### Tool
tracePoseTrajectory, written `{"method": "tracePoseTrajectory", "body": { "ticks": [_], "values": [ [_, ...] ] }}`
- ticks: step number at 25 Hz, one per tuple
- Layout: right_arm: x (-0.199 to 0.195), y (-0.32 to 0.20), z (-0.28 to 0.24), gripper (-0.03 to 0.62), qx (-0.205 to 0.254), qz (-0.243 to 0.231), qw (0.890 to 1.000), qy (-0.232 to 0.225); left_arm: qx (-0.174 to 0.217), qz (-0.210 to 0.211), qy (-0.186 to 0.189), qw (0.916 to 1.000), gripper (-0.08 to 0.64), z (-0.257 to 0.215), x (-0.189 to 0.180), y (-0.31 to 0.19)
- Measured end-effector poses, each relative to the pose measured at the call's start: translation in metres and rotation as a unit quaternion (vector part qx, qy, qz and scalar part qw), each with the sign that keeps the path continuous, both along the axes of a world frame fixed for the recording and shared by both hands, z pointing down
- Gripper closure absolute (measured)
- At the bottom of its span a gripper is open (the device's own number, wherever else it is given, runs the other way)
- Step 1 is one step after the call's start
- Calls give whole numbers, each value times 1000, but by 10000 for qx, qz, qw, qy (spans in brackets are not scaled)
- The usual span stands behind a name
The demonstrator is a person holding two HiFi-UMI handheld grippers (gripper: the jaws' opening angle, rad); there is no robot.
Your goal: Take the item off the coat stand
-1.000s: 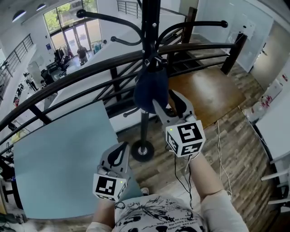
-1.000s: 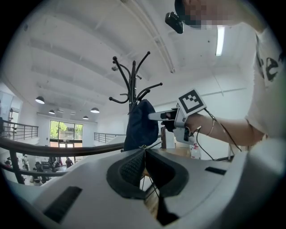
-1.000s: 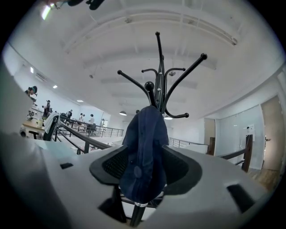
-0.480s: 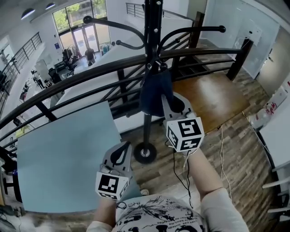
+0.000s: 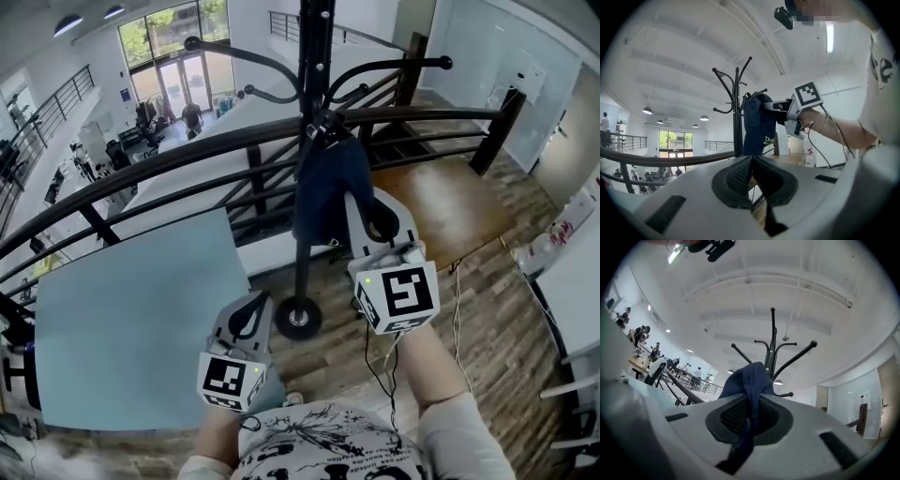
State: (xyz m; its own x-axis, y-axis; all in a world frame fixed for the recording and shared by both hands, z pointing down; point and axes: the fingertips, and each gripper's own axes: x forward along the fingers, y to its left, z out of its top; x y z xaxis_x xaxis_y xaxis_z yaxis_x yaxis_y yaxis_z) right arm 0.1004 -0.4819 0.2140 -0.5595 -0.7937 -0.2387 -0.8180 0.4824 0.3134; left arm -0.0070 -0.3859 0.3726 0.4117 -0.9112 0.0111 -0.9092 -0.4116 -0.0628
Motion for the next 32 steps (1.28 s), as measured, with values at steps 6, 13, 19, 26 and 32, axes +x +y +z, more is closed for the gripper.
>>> {"method": "tracePoseTrajectory", "body": {
  "ticks": [6, 13, 19, 26, 32],
  "values": [
    [14, 28, 8, 588, -111, -157, 9998, -82, 25, -11, 78, 10000, 555, -5, 4, 13],
    [33, 49, 80, 588, -717, -162, 9972, -106, 56, -53, 60, 10000, 555, -13, 9, 24],
    [46, 66, 145, 588, -1278, -77, 9918, -56, -11, -96, 97, 9999, 555, -10, 8, 26],
    [46, 74, 175, 588, -1451, -93, 9893, -132, 27, -223, 140, 9996, 555, -14, -3, 20],
    [39, 78, 165, 588, -1290, -221, 9913, -100, 79, -199, 146, 9997, 555, -12, -6, 17]
  ]
}}
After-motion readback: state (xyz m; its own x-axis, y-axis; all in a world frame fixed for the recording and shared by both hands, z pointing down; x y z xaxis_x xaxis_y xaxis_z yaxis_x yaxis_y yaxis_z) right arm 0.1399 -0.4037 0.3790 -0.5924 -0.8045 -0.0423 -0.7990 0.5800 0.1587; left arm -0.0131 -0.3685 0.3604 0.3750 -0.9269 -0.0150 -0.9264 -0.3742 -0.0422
